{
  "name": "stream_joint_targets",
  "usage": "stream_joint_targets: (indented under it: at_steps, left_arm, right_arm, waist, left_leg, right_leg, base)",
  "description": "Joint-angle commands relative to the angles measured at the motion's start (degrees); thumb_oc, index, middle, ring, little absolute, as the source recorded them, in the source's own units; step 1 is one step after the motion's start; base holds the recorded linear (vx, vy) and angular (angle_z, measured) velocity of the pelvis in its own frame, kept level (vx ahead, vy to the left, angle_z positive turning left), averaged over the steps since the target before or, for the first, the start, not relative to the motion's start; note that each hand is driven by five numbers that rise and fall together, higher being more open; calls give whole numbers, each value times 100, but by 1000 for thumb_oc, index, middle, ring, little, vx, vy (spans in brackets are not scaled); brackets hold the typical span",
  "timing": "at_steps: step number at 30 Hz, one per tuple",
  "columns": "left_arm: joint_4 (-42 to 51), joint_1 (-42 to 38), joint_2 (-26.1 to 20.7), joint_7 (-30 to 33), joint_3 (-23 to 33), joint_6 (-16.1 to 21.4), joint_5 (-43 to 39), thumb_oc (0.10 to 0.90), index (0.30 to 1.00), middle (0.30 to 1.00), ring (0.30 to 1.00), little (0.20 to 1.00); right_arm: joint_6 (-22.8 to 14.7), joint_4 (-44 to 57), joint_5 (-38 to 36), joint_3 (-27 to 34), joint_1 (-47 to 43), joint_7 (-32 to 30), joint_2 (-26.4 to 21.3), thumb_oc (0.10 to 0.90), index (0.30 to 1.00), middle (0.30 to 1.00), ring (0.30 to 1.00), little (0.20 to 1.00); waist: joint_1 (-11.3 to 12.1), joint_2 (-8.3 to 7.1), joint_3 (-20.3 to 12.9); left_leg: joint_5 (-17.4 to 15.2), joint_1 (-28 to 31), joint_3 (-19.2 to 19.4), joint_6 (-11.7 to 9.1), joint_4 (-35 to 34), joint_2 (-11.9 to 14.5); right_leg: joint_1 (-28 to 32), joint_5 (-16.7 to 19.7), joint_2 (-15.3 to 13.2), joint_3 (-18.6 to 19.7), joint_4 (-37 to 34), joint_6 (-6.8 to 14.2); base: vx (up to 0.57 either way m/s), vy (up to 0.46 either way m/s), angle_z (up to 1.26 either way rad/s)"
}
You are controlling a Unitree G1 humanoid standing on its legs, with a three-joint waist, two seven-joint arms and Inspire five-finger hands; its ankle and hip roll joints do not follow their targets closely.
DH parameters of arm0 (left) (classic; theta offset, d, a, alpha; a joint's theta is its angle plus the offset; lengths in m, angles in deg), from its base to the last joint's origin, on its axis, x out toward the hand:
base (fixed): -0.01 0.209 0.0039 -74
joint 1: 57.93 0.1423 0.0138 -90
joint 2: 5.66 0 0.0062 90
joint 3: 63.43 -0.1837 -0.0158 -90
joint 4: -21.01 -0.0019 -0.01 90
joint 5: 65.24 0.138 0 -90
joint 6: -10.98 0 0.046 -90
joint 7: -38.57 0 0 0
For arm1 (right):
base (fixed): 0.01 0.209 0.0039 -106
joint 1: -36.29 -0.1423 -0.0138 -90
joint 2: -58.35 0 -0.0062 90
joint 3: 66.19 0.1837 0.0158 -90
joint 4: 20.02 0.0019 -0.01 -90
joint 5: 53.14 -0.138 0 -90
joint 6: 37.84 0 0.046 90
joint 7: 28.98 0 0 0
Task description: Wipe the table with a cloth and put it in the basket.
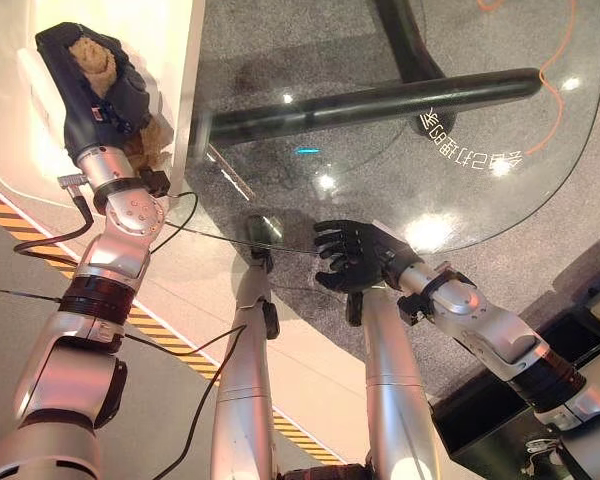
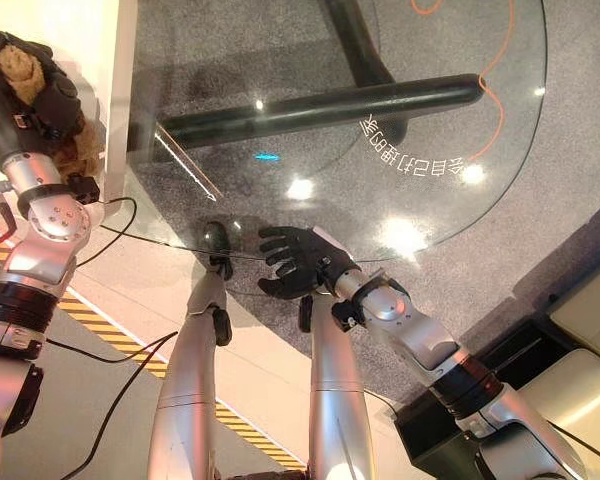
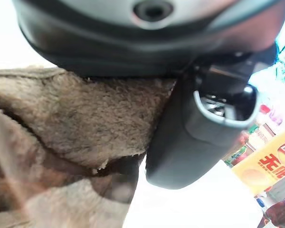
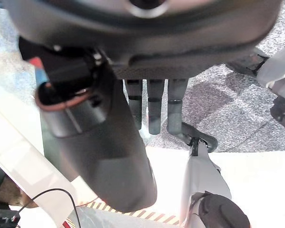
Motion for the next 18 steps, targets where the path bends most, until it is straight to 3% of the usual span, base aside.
stream_joint_targets:
  at_steps: [1,2,18]
  left_arm:
    - [-164,129,-284,203,155,129,-53,729,839,839,839,829]
    - [-188,121,-298,192,156,126,-83,800,900,900,900,900]
    - [-362,0,-385,196,208,52,-269,800,900,900,900,900]
  right_arm:
    - [-99,-23,-126,-182,86,-63,29,800,900,900,900,900]
    - [-119,-34,-110,-174,94,-32,19,800,900,900,900,900]
    - [-77,77,-52,-117,95,74,64,800,900,900,900,900]
  waist:
    - [96,-154,-143]
    - [91,-159,-143]
    - [75,-221,-143]
  left_leg:
    - [-852,-234,351,54,835,-423]
    - [-851,-236,351,54,830,-422]
    - [-823,-259,303,61,836,-459]
  right_leg:
    - [21,628,466,-47,-957,187]
    - [19,629,469,-42,-962,185]
    - [38,708,468,-28,-1043,191]
  base:
    - [0,0,0]
    - [0,0,0]
    - [0,0,0]
